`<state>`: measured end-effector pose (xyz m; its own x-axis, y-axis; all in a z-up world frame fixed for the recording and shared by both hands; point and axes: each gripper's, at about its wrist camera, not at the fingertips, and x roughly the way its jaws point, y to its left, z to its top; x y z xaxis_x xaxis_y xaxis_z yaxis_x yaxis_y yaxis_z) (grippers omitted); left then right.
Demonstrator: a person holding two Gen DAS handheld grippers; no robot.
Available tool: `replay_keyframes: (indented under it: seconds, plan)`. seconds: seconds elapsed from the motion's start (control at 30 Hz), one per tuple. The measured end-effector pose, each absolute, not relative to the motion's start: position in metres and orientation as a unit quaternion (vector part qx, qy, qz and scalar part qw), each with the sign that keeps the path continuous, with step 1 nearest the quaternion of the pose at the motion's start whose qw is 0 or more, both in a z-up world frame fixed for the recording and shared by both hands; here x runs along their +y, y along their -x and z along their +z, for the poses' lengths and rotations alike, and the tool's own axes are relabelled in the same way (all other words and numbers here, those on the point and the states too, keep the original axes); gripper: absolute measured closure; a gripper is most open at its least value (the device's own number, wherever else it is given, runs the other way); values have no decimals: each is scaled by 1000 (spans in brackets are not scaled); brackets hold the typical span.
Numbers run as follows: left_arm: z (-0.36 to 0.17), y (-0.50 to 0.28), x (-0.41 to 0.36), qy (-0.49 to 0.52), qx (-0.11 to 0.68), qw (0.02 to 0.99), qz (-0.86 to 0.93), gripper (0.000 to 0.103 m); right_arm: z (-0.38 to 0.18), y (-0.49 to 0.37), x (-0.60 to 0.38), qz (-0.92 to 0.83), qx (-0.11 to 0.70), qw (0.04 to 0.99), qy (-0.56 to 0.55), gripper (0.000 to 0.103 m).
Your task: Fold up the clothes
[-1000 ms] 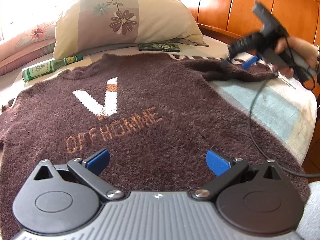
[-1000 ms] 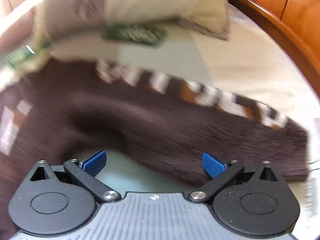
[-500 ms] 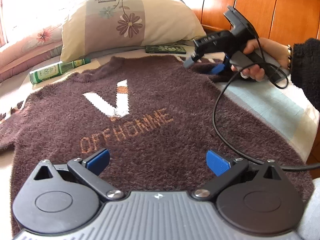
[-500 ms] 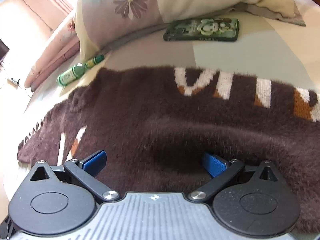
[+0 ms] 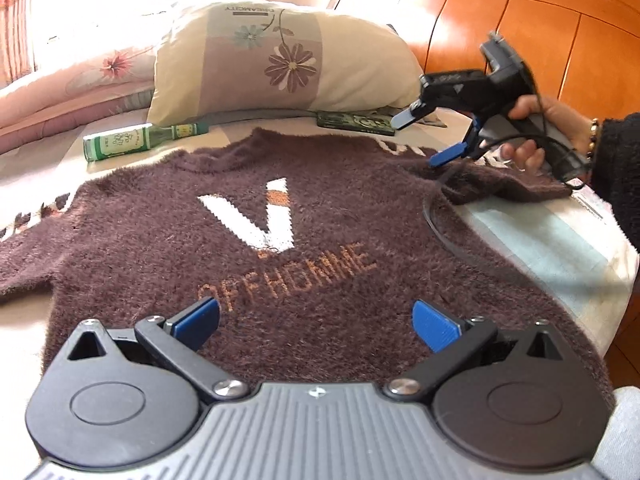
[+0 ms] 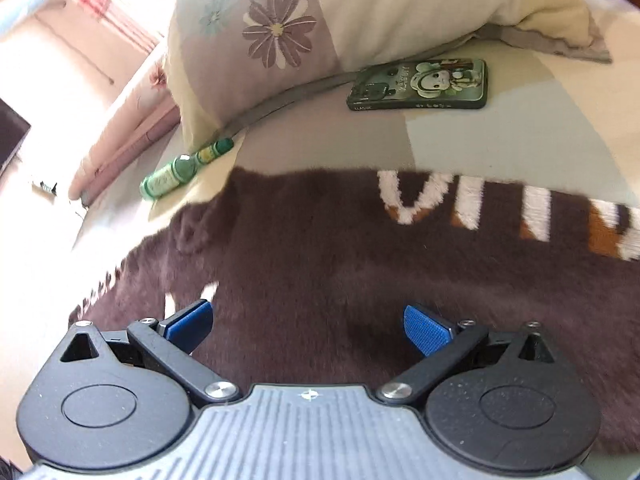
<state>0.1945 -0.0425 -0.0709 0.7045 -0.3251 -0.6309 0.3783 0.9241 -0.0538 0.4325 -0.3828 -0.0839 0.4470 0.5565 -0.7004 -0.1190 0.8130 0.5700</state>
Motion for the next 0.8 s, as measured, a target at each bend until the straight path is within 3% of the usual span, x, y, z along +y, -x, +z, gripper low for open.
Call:
replay_keyframes:
  seconds: [0.2, 0.43, 0.6, 0.7, 0.8]
  plan:
    - [-74, -192, -44, -50, 337, 919, -197, 1, -115, -429, -395, 194, 497, 809, -246, 0]
    - [-76, -195, -42, -38, 337, 921, -193, 1, -88, -380, -415, 188, 505, 817, -205, 0]
    - [-74, -193, -47, -44, 335, 920, -198, 1, -68, -388, -442, 135, 459, 849, -226, 0]
    - [-74, -194, -51, -49, 338, 919, -196, 1, -106, -403, -453, 104, 507, 819, -247, 0]
    - [-75, -194, -54, -54, 341, 918, -195, 1, -111, -406, -452, 108, 475, 854, -184, 0]
